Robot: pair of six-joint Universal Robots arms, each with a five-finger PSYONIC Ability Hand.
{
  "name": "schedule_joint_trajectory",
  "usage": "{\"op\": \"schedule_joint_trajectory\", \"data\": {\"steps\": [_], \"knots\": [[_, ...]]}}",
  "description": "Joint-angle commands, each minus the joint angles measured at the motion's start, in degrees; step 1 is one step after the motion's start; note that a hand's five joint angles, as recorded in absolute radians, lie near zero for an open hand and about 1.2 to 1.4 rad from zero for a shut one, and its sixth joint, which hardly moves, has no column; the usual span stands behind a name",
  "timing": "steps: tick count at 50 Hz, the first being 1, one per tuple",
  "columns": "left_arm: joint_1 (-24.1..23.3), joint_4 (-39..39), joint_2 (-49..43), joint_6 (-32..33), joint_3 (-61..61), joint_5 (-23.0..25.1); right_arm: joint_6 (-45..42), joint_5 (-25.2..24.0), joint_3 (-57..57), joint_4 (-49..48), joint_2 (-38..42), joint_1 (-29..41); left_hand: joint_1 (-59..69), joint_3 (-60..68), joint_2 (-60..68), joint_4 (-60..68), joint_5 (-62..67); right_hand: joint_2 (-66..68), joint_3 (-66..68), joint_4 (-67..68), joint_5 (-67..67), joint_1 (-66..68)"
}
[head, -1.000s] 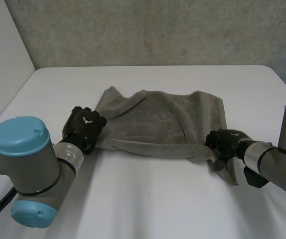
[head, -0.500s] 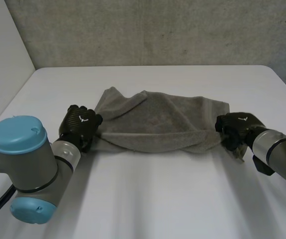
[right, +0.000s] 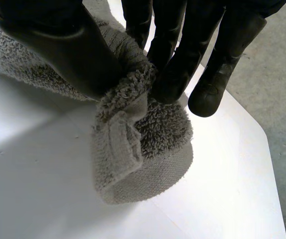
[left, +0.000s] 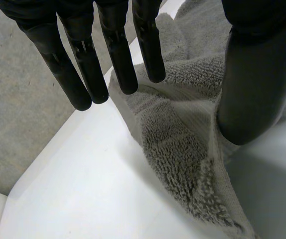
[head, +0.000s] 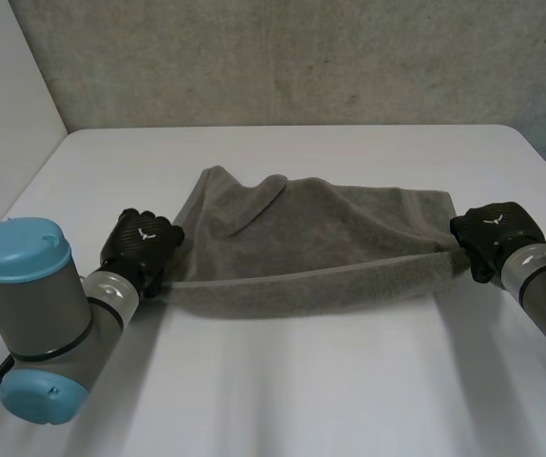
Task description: Fold the towel.
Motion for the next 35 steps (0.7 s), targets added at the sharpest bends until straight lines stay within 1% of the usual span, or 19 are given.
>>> {"op": "schedule_joint_trajectory", "data": {"steps": [1, 5, 11, 15, 16, 17, 19, 20, 21, 25, 27, 28, 29, 30, 31, 32, 33, 34, 35], "knots": [[0.3, -0.7, -0.4, -2.8, 0.1, 0.3, 0.2, -0.4, 0.1, 0.1, -0.3, -0.3, -2.6, -2.1, -2.5, -2.9, -11.9, 5.1, 3.0, 3.0, 3.9, 3.8], [0.1, -2.6, -0.4, -3.1, 0.0, 0.4, 0.2, -0.2, 0.0, 0.0, -0.5, -0.3, 2.1, 2.6, 2.2, 1.8, -7.2, 5.1, 3.0, 3.0, 3.9, 3.8], [0.1, -6.8, -0.3, -3.0, -1.2, 0.7, 0.2, -0.2, 0.1, 0.0, -0.6, -0.5, 4.5, 5.0, 4.5, 4.2, -4.8, 5.1, 3.0, 3.0, 3.9, 3.8], [0.0, -7.8, 0.0, -3.0, -1.8, 0.8, 0.2, -0.3, 0.1, 0.1, -0.9, -0.5, 5.3, 5.8, 5.4, 5.0, -4.0, 5.1, 3.0, 3.0, 3.9, 3.8], [-0.1, -7.8, 0.0, -2.8, -2.1, 0.7, 0.3, -0.5, 0.2, 0.1, -0.9, -0.5, 10.0, 10.5, 10.0, 9.7, 0.7, 5.1, 3.0, 3.0, 3.9, 3.8], [-0.1, -7.8, 0.0, -2.8, -2.1, 0.7, 0.3, -0.5, 0.2, 0.1, -0.9, -0.5, 10.0, 10.5, 10.1, 9.7, 0.7, 5.1, 3.0, 3.0, 3.9, 3.8], [-0.2, -7.8, 0.1, -2.7, -1.9, 0.6, 0.3, -0.7, 0.3, 0.4, -1.2, -0.5, 33.8, 34.3, 33.8, 33.5, 24.5, 5.1, 3.0, 3.0, 3.9, 3.8], [-0.2, -7.8, 0.1, -2.7, -1.9, 0.6, 0.3, -0.7, 0.3, 0.4, -1.2, -0.5, 33.9, 34.4, 34.0, 33.6, 24.6, 5.1, 3.0, 3.0, 3.9, 3.8], [0.0, -7.8, 0.5, -2.6, -1.4, 0.3, 0.3, -0.8, 0.3, 0.6, -1.6, -0.5, 39.9, 40.4, 39.9, 39.6, 30.6, 5.1, 3.0, 3.0, 3.9, 3.8], [0.3, -7.8, 1.6, -2.5, 0.2, -0.5, 0.2, -0.9, -0.1, 0.9, -3.4, -0.4, 39.9, 40.4, 40.0, 39.6, 30.6, 5.1, 3.0, 3.0, 3.9, 3.8], [1.0, -7.9, 5.4, -2.5, 2.2, -0.9, -0.2, -1.2, -1.2, 0.9, -7.6, -0.5, 39.9, 40.4, 40.0, 39.6, 30.6, 5.1, 3.0, 3.0, 3.9, 3.8], [1.0, -7.9, 5.4, -2.5, 2.2, -0.9, -0.2, -1.2, -1.2, 0.9, -7.6, -0.5, 39.9, 40.4, 40.0, 39.6, 30.6, 5.1, 3.0, 3.0, 3.9, 3.8], [1.6, -7.9, 8.6, -2.5, 3.1, -0.9, -0.6, -1.5, -2.0, 0.9, -10.5, -0.6, 39.9, 40.4, 40.0, 39.6, 30.6, 5.1, 3.0, 3.0, 3.9, 3.8], [1.6, -7.9, 8.6, -2.5, 3.1, -0.9, -1.0, -1.9, -3.3, 1.0, -13.6, -0.6, 39.9, 40.4, 40.0, 39.6, 30.6, 5.1, 3.0, 3.0, 3.9, 3.8], [2.3, -7.9, 12.2, -2.5, 3.9, -0.6, -1.0, -1.9, -3.3, 1.0, -13.6, -0.6, 39.9, 40.4, 40.0, 39.6, 30.6, 5.1, 3.0, 3.0, 3.9, 3.8], [2.9, -7.9, 15.7, -2.6, 5.0, -0.5, -1.3, -2.5, -4.6, 1.2, -16.3, -0.5, 39.9, 40.4, 40.0, 39.6, 30.6, 5.1, 3.0, 3.0, 3.9, 3.8], [3.3, -8.0, 18.7, -2.7, 6.7, -0.4, -1.3, -2.5, -4.6, 1.2, -16.4, -0.5, 39.9, 40.4, 40.0, 39.6, 30.6, 5.1, 3.0, 3.0, 3.9, 3.8], [3.3, -8.0, 18.8, -2.7, 6.7, -0.4, -1.5, -3.5, -6.3, 2.2, -18.7, -0.5, 39.9, 40.4, 40.0, 39.6, 30.6, 5.1, 3.0, 3.0, 3.9, 3.8], [3.5, -8.4, 21.5, -2.9, 8.3, -0.3, -1.5, -4.5, -8.2, 3.8, -20.8, -0.7, 39.9, 40.4, 40.0, 39.6, 30.6, 5.1, 3.0, 3.0, 3.9, 3.8]]}}
